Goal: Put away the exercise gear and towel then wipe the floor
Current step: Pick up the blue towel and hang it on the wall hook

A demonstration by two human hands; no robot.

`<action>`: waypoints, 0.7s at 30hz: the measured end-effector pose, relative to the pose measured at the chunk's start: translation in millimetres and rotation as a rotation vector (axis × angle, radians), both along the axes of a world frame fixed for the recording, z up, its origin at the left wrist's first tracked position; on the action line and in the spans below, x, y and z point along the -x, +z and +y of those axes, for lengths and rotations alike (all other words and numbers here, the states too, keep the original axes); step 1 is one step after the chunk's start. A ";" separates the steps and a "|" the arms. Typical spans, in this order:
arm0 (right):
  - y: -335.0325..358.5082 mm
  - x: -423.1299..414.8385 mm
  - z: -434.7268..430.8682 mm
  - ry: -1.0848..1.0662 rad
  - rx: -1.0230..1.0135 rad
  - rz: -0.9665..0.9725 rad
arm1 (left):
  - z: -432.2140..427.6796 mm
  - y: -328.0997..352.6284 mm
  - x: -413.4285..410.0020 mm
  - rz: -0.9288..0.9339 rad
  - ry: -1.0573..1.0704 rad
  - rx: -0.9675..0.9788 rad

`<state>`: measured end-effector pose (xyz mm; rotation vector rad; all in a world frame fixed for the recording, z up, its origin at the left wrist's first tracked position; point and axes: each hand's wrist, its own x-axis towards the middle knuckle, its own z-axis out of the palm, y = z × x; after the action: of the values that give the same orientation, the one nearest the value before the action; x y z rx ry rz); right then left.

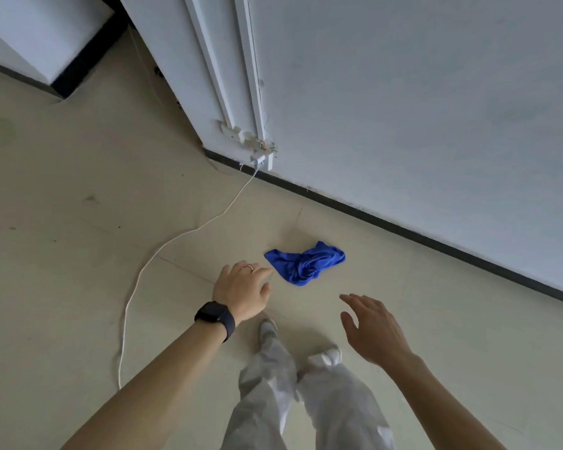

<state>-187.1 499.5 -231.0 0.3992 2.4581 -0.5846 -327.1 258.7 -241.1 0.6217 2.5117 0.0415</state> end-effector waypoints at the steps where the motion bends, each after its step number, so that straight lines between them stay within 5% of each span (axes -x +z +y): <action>1: -20.0 12.8 -0.1 -0.020 0.006 -0.030 | 0.0 -22.0 10.4 -0.021 0.012 0.009; 14: -393.9 101.1 5.7 -0.044 0.021 -0.317 | -8.4 -417.4 51.3 -0.246 0.081 0.259; 21: -564.0 144.8 10.6 -0.025 -0.073 -0.075 | -20.4 -584.2 45.0 -0.287 0.187 0.227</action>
<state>-331.9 510.0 -795.0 0.4734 2.4109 -0.4825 -372.1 238.3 -825.3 0.2665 2.2457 -0.0800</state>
